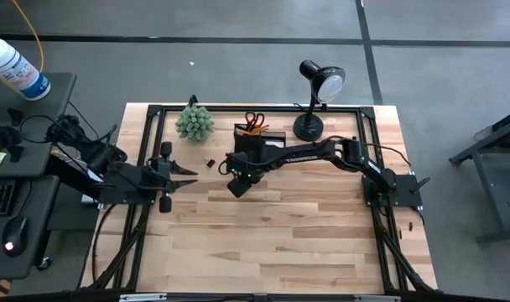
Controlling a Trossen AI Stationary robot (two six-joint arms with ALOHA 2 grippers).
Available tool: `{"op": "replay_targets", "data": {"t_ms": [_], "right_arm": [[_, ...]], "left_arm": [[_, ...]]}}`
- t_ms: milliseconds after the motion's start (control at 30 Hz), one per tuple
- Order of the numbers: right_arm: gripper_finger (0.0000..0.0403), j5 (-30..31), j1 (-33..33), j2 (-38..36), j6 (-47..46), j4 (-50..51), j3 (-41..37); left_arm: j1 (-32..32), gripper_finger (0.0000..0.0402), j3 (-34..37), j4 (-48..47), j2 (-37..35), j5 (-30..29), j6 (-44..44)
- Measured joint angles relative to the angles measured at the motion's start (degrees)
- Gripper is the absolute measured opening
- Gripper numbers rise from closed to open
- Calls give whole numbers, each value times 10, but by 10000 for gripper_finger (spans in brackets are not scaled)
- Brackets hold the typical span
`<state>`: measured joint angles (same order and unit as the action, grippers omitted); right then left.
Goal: Pick and place office supplies into organizer
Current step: Put the bottom binder clip into the desk organizer
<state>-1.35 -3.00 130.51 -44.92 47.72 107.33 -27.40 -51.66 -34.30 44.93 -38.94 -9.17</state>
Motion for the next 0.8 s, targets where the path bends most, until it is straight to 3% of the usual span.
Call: {"op": "replay_targets", "data": {"t_ms": [800], "right_arm": [[103, -4, -4, 36, -40, -27, 3]], "left_arm": [[0, 69, 0, -1, -5, -3, -1]]}}
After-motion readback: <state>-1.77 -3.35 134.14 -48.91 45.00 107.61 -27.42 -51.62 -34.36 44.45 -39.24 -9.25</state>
